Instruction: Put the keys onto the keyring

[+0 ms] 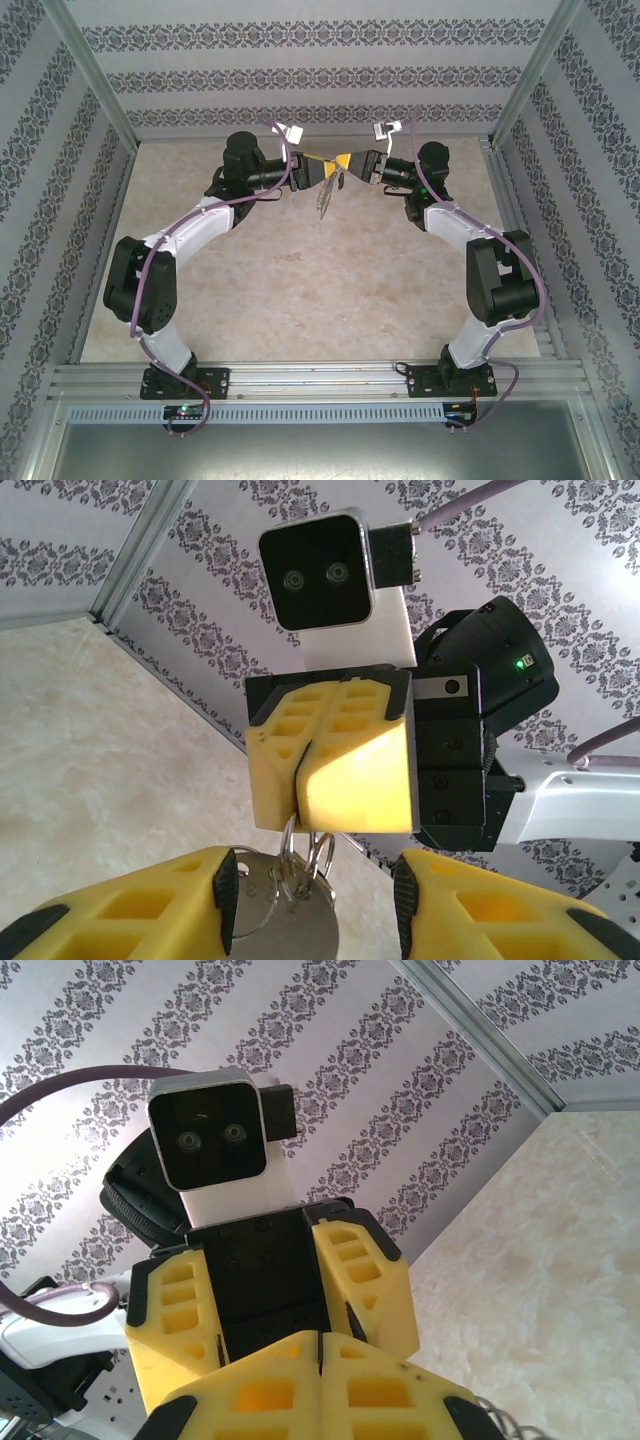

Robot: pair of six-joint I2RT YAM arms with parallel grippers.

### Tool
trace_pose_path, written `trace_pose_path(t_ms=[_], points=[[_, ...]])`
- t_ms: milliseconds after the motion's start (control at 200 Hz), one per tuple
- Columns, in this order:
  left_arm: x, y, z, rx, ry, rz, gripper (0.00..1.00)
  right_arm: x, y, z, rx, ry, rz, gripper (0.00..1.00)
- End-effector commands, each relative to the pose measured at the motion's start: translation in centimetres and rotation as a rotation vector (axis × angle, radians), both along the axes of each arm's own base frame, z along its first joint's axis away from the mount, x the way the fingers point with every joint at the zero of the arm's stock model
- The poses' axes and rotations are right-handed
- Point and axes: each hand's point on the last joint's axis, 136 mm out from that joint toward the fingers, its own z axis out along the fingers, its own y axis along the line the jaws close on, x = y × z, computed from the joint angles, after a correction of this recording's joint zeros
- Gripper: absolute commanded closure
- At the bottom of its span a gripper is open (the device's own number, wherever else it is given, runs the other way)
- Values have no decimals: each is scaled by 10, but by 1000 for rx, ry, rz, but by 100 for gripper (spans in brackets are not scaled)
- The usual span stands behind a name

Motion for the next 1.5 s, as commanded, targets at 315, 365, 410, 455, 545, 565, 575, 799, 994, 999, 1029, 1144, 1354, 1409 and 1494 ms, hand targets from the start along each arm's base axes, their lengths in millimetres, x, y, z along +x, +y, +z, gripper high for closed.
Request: trace_pose_path(t_ms=[315,365,410,455,545,565,575,799,994,999,1029,1144,1354,1409,1494], points=[[4,-5,18,-50,-49,-21,59,-9,8,10,5,-57,35,100],[4,-5,19,-51,-50,-18,59,-8,7,9,4,-55,33,100],[4,-5,19,-52,-52,-15,59,-9,8,8,4,-54,34,100],[5,-5,20,-52,-56,-10,59,-9,7,8,3,-54,34,100],[5,-4,21,-54,-59,-3,59,-9,7,7,3,-54,31,100],[5,-4,21,-54,-62,-3,59,-9,7,7,3,-53,31,100],[5,-4,21,-54,-63,-2,59,-9,7,7,2,-54,32,100],[6,-3,23,-59,-69,7,65,-8,4,3,-1,-46,26,100],[8,-4,24,-66,-70,7,75,-8,4,2,-2,-46,24,100],[8,-4,25,-67,-70,7,75,-8,3,2,-2,-45,24,100],[8,-4,24,-67,-68,5,77,-7,3,1,-2,-45,22,100],[6,-5,23,-69,-65,-4,81,-6,3,2,-1,-45,20,100],[1,-6,19,-69,-62,-27,94,-3,2,2,2,-42,11,100],[0,-7,18,-69,-66,-33,100,-3,3,2,4,-41,12,100],[-1,-7,18,-71,-73,-31,100,-3,3,3,6,-39,13,98]])
